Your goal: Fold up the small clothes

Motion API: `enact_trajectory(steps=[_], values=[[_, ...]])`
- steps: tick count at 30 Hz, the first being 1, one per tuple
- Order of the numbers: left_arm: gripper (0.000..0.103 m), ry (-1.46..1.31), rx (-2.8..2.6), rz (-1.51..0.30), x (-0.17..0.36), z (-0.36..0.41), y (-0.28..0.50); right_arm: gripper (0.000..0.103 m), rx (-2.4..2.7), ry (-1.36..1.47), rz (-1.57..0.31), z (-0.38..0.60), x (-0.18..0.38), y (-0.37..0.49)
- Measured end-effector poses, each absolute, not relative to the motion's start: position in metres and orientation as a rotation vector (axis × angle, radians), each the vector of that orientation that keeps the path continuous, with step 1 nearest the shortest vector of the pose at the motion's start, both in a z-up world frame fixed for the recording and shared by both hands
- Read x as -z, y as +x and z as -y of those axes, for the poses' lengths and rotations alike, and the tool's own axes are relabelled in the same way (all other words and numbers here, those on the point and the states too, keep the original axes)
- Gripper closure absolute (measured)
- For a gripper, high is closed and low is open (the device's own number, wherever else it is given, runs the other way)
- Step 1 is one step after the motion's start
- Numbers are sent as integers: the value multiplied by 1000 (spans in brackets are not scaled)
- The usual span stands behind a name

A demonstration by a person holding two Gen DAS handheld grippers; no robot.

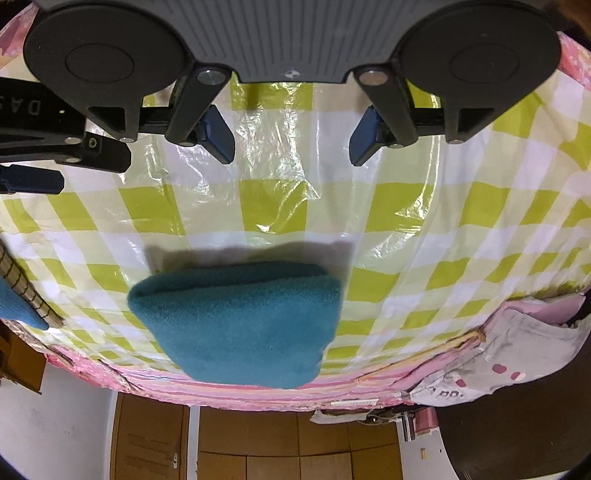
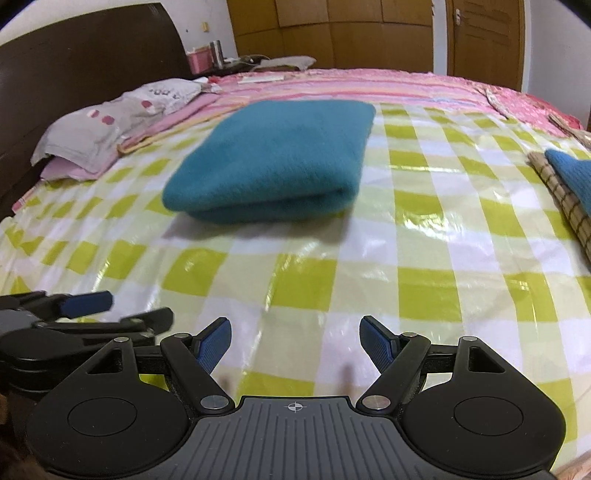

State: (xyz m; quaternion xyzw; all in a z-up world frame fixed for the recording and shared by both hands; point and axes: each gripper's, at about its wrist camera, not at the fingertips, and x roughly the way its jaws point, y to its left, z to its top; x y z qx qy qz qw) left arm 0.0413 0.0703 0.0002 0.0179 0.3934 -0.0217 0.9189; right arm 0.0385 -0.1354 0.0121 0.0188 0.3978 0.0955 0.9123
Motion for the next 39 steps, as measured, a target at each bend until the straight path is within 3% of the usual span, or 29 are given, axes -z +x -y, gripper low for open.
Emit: enact_trajectory(steps=[9,39], values=[[18,80,2,-781,-8,-64,36,24,-189,45,-800,135,-15,36],[17,112,-27,-795,-2,-56,36,24,-170,89,-836,143,-2,38]])
